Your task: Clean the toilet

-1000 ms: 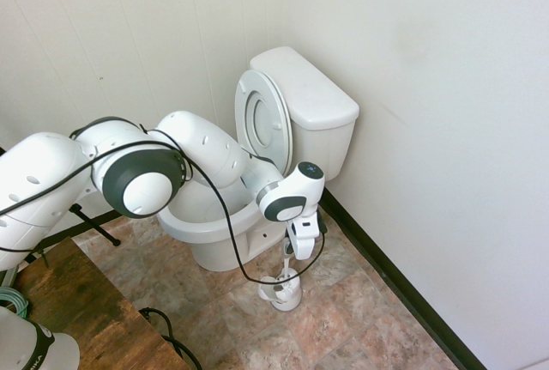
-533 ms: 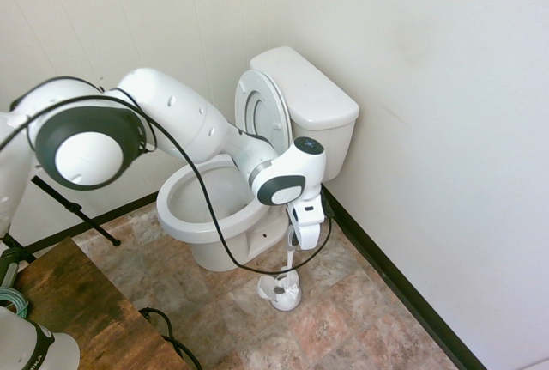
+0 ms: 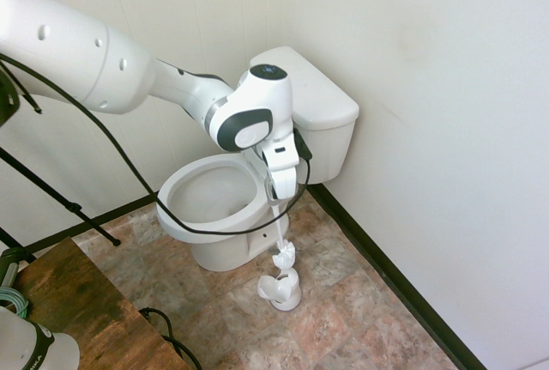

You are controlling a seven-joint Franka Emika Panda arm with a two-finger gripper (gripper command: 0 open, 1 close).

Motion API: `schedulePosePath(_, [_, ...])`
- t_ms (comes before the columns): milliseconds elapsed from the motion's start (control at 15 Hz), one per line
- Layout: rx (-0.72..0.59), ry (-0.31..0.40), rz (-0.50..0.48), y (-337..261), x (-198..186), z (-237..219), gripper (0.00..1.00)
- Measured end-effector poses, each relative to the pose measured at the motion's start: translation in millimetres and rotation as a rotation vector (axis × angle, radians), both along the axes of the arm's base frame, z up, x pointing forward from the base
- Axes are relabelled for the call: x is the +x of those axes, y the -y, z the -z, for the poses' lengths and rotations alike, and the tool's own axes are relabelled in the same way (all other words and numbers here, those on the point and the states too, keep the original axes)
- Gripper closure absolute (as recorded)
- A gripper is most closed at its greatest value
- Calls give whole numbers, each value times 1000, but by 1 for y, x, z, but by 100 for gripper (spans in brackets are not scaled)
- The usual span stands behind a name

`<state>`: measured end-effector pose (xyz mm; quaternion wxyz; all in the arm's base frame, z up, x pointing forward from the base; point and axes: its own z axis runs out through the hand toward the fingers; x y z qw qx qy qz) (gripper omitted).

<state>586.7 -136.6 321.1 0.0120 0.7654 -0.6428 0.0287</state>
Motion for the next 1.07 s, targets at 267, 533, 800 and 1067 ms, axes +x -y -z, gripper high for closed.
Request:
schedulePosePath(267, [1,50,-62,-69,-2,-75,100])
schedulePosePath(533, [23,66,-170,-151,-8,-99,100])
schedulePosePath(800, [43,93,-247,-215,-4,-75,100])
schedulePosePath(1067, [70,113,-283,-256,23,-26,100])
